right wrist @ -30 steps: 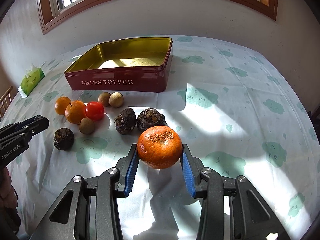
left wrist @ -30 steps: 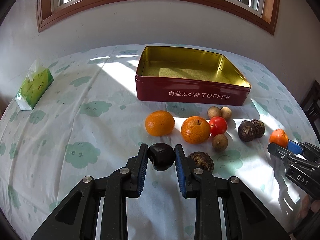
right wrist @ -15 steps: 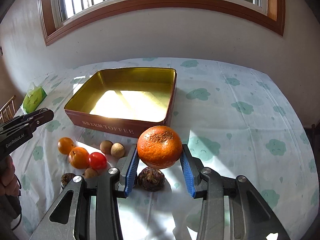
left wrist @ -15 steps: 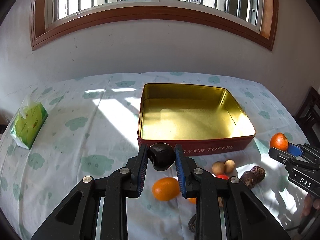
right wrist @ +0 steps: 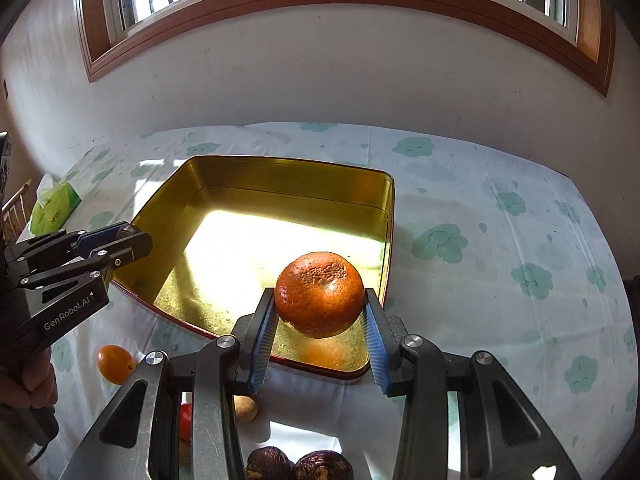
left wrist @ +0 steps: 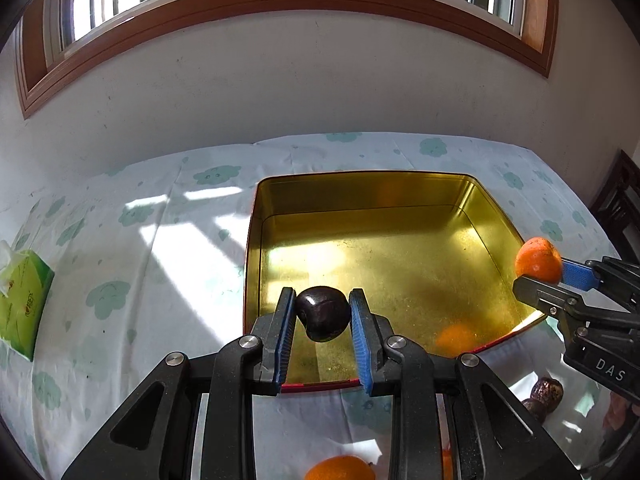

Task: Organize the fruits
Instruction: 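Carry the mandarin and dark plum over the red tin with both tools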

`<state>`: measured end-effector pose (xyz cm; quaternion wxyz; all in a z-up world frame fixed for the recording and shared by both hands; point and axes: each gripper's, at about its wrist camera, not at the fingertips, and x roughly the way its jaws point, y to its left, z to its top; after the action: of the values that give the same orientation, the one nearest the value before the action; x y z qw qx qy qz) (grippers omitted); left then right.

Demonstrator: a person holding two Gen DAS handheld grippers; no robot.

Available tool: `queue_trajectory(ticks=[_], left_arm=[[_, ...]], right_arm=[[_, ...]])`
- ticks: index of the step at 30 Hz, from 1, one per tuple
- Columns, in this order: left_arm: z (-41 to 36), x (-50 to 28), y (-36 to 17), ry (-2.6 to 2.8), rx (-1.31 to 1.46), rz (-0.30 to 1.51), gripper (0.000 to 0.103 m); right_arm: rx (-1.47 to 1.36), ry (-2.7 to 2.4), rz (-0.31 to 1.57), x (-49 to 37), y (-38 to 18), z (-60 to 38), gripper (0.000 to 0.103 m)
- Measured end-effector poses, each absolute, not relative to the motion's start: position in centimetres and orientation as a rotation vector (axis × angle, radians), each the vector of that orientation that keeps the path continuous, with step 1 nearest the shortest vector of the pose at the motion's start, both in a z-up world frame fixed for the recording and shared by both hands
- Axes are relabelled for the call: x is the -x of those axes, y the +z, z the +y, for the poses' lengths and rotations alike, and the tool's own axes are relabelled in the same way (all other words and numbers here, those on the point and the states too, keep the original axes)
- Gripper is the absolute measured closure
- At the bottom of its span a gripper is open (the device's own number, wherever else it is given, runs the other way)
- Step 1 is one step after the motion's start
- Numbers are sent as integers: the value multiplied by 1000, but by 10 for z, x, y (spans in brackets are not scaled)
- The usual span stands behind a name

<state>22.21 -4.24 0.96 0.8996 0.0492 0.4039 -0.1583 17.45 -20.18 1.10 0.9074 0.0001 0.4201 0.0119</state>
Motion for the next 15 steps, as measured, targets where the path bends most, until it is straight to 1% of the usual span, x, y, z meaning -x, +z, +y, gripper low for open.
queue_trajectory(ticks=[9, 15], left_arm=[[-46, -225, -12, -314, -112, 895, 75], [-45, -225, -12, -298, -96, 900, 75]], right_arm=[[22, 30, 908, -186, -7, -196, 65], [34, 24, 923, -189, -11, -195, 65]])
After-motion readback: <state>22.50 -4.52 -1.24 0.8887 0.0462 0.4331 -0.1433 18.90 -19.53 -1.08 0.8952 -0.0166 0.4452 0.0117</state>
